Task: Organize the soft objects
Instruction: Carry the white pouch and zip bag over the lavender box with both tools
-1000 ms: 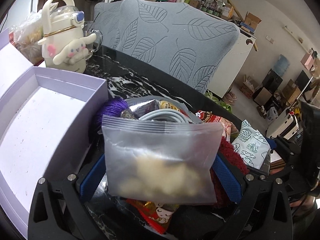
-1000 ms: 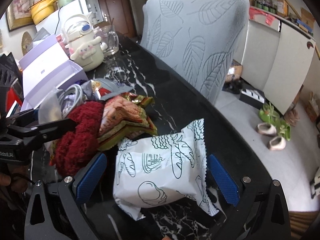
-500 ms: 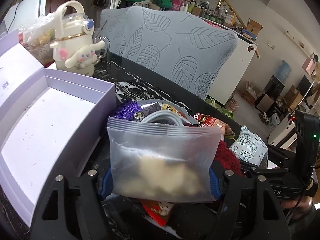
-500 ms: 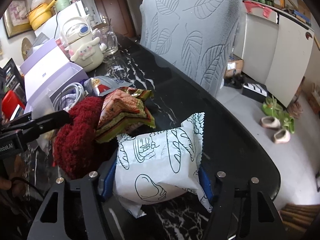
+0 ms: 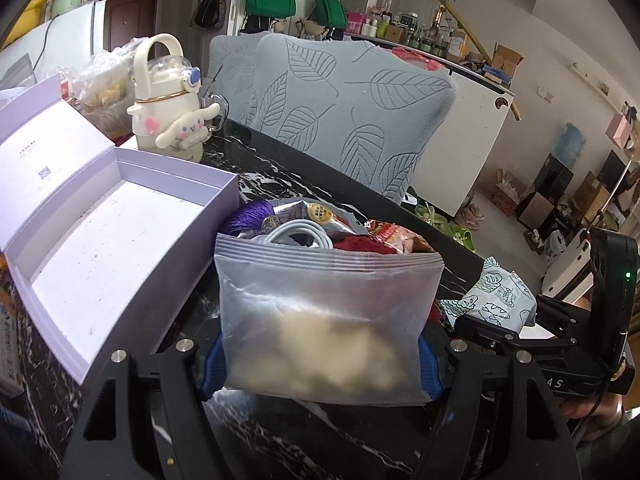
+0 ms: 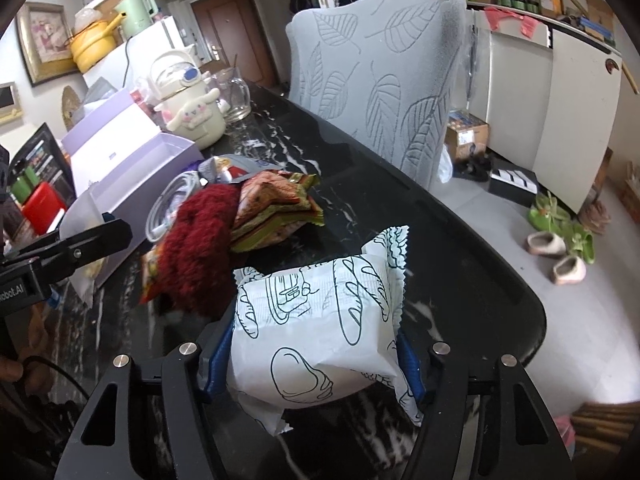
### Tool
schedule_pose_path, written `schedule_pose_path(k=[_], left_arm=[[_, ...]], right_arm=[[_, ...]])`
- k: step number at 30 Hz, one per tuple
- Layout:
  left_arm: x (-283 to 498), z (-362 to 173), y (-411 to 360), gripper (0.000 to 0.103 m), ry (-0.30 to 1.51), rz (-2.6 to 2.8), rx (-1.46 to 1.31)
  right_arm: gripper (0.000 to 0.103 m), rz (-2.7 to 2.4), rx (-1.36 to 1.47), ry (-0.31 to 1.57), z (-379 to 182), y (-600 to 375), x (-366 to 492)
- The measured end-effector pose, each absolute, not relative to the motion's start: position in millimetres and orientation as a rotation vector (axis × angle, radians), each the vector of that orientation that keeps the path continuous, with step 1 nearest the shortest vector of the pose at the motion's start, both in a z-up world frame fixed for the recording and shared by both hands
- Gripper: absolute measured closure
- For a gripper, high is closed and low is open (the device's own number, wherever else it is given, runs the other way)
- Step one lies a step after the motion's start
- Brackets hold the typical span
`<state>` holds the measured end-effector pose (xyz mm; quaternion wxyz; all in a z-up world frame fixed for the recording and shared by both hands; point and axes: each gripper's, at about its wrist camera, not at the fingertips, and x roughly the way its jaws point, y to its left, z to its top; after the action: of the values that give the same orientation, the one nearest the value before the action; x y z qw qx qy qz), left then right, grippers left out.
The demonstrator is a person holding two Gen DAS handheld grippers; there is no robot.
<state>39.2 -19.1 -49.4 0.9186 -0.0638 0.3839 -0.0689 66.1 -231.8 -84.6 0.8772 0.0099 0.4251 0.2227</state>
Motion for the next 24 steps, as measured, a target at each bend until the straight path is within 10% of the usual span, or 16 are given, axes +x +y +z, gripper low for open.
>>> schedule_pose_path(k=[24], left_arm=[[-43, -42, -10, 0.030, 0.760, -0.011, -0.162]], right_arm=[[0.037, 0.649, -0.040, 0.849, -73, -202, 11]])
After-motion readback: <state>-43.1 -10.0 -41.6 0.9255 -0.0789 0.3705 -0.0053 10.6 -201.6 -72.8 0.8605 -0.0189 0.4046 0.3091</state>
